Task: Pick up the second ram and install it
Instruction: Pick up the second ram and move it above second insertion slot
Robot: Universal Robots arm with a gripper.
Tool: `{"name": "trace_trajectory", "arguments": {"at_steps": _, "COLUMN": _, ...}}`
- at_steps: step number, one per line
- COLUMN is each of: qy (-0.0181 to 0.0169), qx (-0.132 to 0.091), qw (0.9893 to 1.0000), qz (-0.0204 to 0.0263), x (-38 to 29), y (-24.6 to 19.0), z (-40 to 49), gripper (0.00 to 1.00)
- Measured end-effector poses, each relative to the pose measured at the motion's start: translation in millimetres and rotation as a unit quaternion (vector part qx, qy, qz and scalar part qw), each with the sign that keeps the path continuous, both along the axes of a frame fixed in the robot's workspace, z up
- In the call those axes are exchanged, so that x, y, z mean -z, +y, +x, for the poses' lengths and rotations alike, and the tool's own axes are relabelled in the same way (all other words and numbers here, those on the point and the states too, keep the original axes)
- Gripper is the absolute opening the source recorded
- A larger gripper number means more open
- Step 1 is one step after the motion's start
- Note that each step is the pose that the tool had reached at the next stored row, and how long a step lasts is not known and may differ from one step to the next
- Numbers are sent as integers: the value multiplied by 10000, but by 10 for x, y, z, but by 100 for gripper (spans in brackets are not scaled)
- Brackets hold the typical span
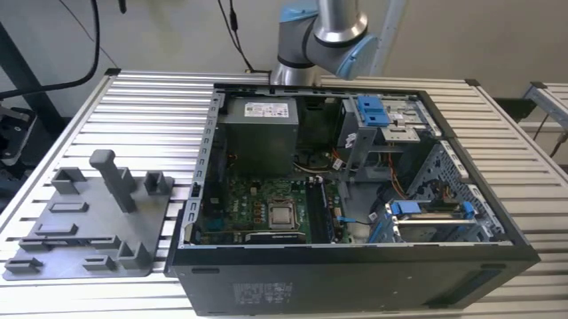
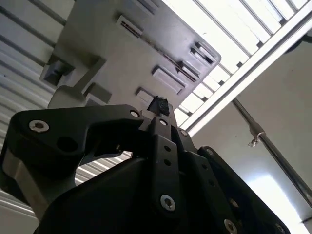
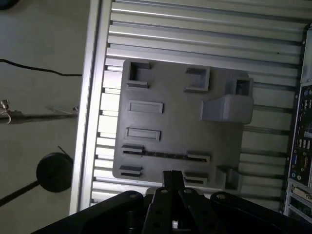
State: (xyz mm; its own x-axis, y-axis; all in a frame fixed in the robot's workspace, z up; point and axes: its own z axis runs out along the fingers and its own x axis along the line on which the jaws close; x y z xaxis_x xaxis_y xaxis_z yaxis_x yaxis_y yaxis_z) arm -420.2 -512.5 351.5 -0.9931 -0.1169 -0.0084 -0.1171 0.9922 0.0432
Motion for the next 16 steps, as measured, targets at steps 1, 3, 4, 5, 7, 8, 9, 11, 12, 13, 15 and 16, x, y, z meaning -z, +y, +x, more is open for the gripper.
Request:
{"name": "trace_trajectory", "arguments": {"at_steps": 1, "qy": 0, "qx": -77, "qw": 10000, "qz": -4, "x": 0, "y": 0, "z": 0, "gripper": 11}}
{"name": "trace_trajectory", "arguments": {"at_steps": 3, "qy": 0, "qx": -246, "qw": 9997, "qz": -13, "x": 0, "y": 0, "z": -1, "gripper": 11}}
{"name": "trace_trajectory", "arguments": {"at_steps": 4, "qy": 0, "qx": -336, "qw": 9994, "qz": -16, "x": 0, "y": 0, "z": -1, "gripper": 11}}
{"name": "trace_trajectory", "arguments": {"at_steps": 5, "qy": 0, "qx": -426, "qw": 9991, "qz": -17, "x": 0, "y": 0, "z": -1, "gripper": 11}}
{"name": "trace_trajectory", "arguments": {"at_steps": 7, "qy": 0, "qx": -604, "qw": 9982, "qz": -23, "x": 0, "y": 1, "z": -1, "gripper": 11}}
{"name": "trace_trajectory", "arguments": {"at_steps": 8, "qy": -1, "qx": -694, "qw": 9976, "qz": -26, "x": 1, "y": 1, "z": -1, "gripper": 11}}
{"name": "trace_trajectory", "arguments": {"at_steps": 9, "qy": 0, "qx": -792, "qw": 9969, "qz": -29, "x": 0, "y": 1, "z": -1, "gripper": 11}}
{"name": "trace_trajectory", "arguments": {"at_steps": 11, "qy": 0, "qx": -971, "qw": 9953, "qz": -37, "x": 0, "y": 0, "z": 0, "gripper": 11}}
{"name": "trace_trajectory", "arguments": {"at_steps": 12, "qy": 0, "qx": -1060, "qw": 9944, "qz": -41, "x": 0, "y": 0, "z": 0, "gripper": 11}}
{"name": "trace_trajectory", "arguments": {"at_steps": 13, "qy": 0, "qx": -1149, "qw": 9934, "qz": -43, "x": 0, "y": 0, "z": -1, "gripper": 11}}
{"name": "trace_trajectory", "arguments": {"at_steps": 15, "qy": 0, "qx": -1300, "qw": 9915, "qz": -48, "x": 0, "y": 0, "z": -1, "gripper": 11}}
{"name": "trace_trajectory", "arguments": {"at_steps": 16, "qy": -1, "qx": -1364, "qw": 9906, "qz": -49, "x": 0, "y": 0, "z": -1, "gripper": 11}}
